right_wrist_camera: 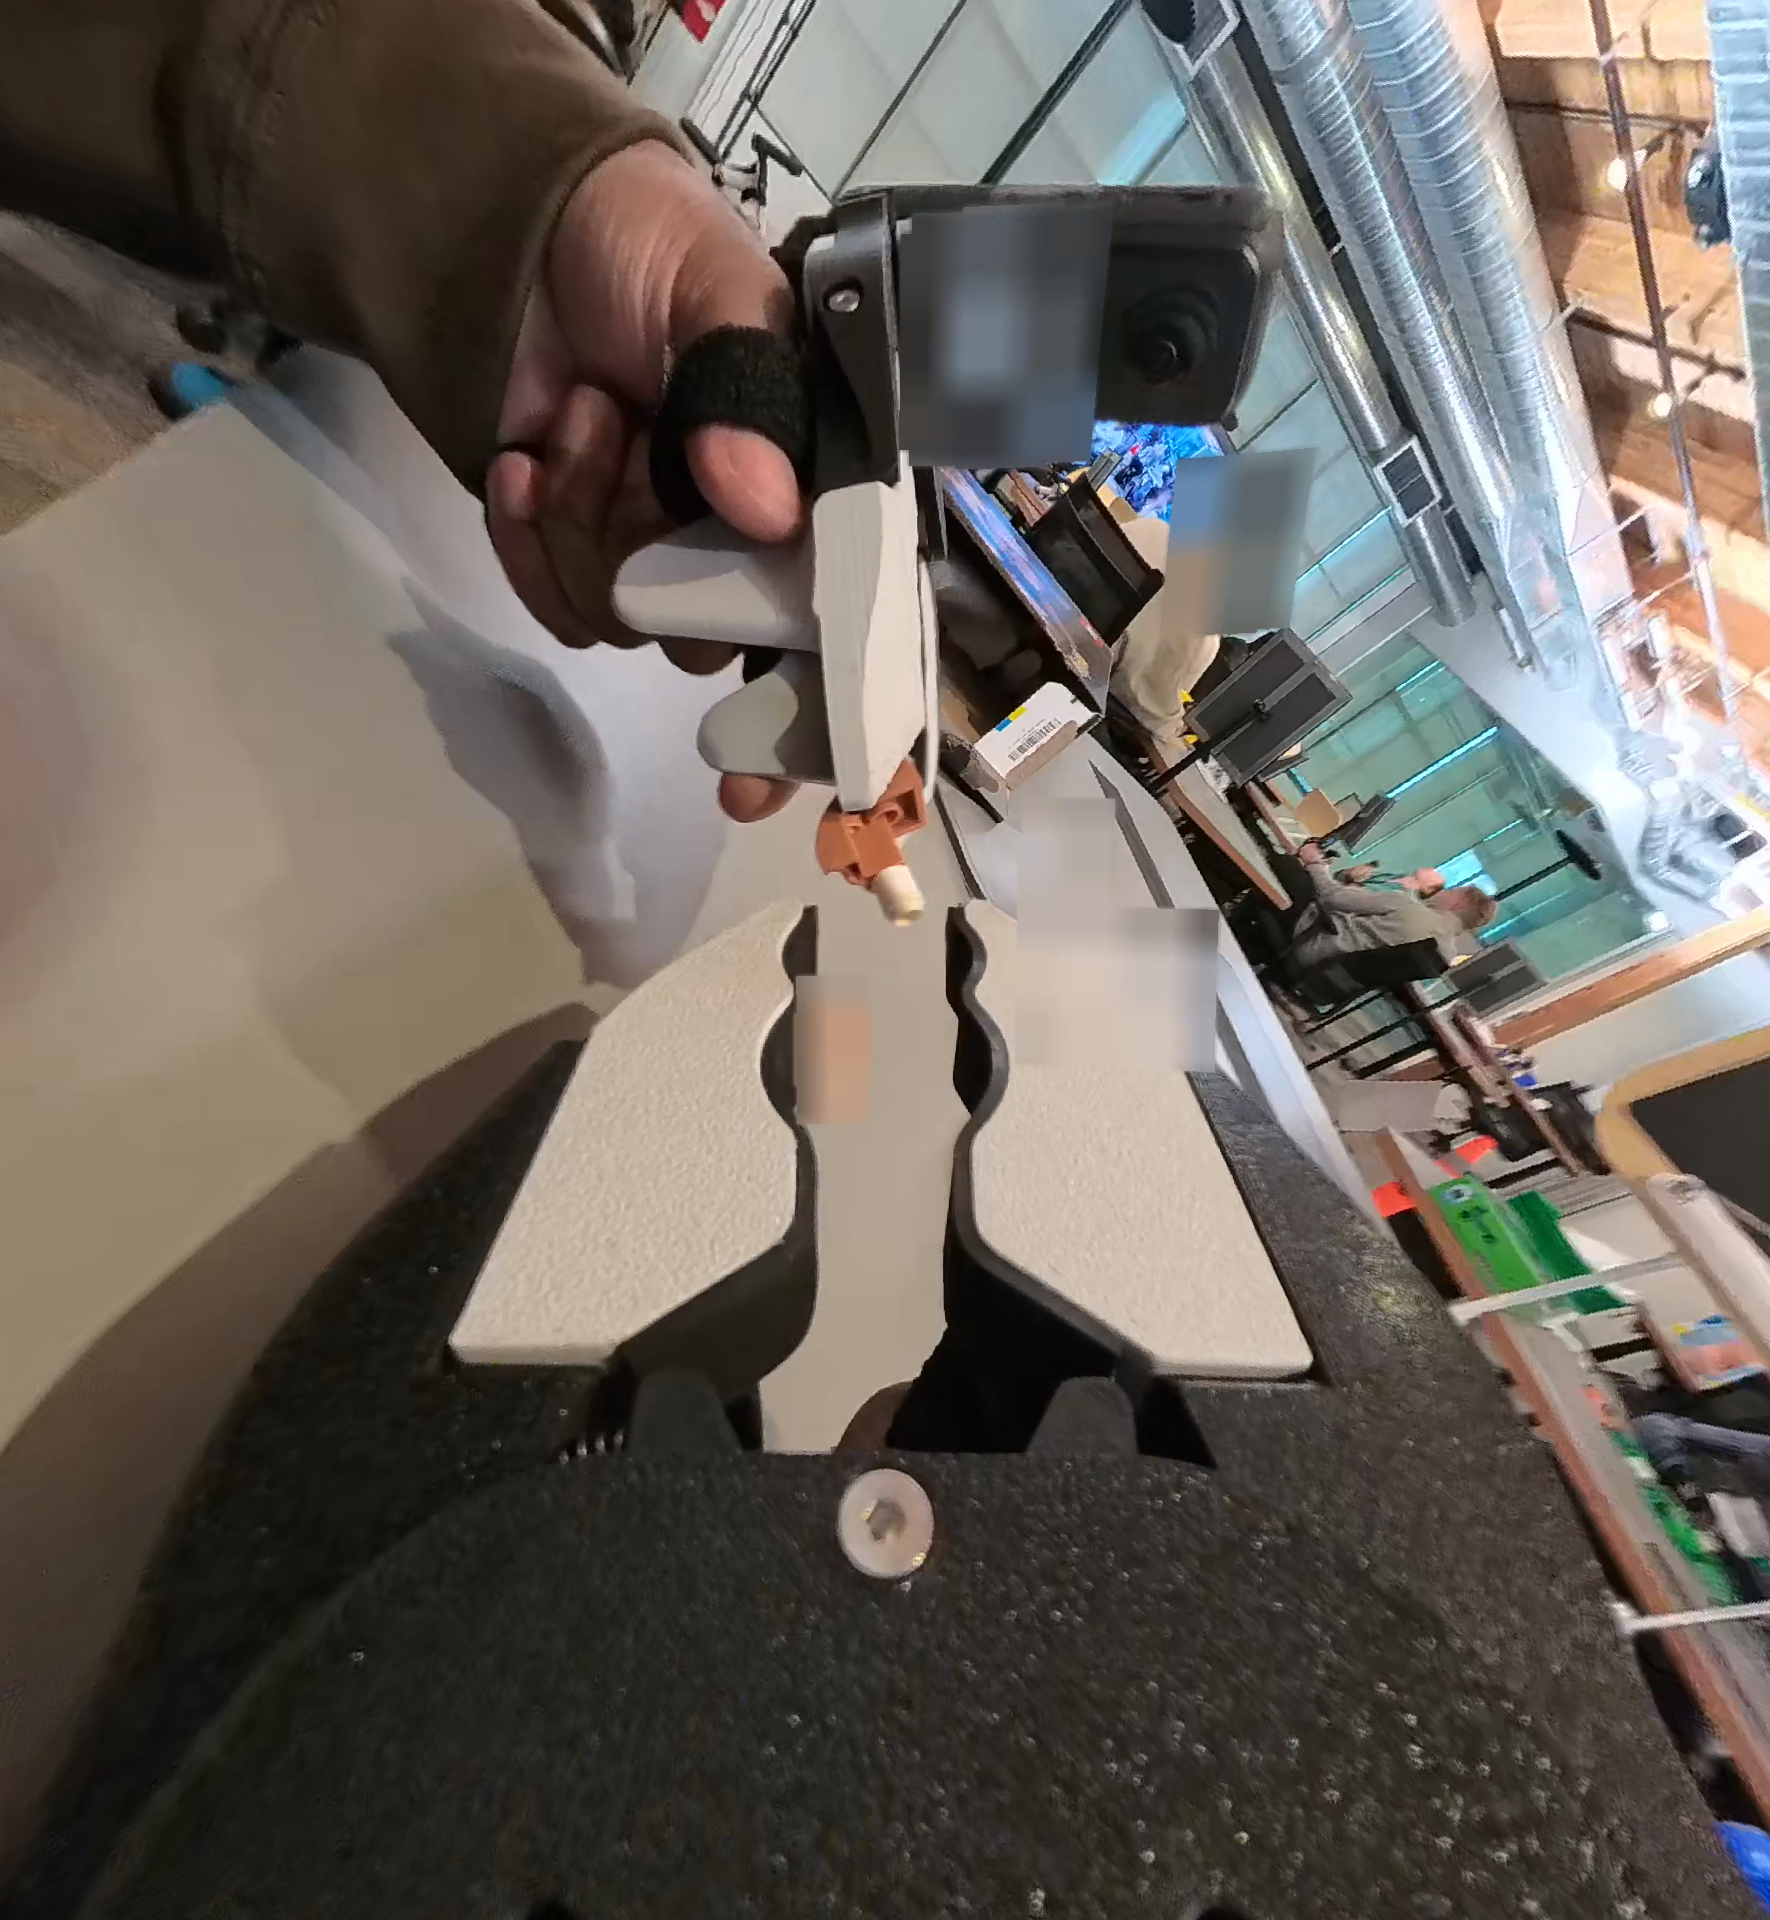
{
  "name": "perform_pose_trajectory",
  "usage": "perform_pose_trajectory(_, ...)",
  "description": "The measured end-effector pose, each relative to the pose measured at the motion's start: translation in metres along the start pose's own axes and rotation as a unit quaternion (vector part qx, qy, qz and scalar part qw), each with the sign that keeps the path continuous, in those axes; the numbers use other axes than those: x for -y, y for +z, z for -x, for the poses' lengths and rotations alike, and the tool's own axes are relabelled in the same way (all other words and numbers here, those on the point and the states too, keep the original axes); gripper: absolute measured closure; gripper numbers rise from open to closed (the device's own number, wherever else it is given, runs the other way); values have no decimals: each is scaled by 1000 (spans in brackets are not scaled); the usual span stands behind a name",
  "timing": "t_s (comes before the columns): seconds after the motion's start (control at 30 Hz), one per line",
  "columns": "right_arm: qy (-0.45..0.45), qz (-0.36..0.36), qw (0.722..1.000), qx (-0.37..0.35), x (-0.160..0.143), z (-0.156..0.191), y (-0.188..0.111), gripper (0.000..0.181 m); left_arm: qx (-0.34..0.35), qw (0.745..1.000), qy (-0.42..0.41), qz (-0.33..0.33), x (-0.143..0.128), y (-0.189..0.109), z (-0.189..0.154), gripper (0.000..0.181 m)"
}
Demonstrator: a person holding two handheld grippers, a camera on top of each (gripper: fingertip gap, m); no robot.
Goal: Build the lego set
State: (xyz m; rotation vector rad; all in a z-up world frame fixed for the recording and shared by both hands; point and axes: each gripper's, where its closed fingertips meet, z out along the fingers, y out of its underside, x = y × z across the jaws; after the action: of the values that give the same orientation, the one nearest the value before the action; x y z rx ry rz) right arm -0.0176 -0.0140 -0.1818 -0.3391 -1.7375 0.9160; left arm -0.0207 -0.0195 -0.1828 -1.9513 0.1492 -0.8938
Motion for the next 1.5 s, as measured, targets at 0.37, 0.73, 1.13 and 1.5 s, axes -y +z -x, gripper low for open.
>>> perform_pose_trajectory(0.37, 183, -41, 981, -41, -13, -49, -11, 158, -31, 984, 170, 46, 77, 15, 37, 165)
perform_pose_trajectory(0.73, 219, -37, 969, -106, -43, -93, -4, 157, -126, 965, 224, -45, 81, 19, 53, 165)
perform_pose_trajectory(1.13, 239, -92, 965, -55, -29, -90, 8, 159, -193, 953, 225, -70, 73, 6, 45, 165)
perform_pose_trajectory(1.5, 249, -102, 963, -17, -23, -79, 6, 161, -221, 945, 233, -61, 62, 12, 38, 165)
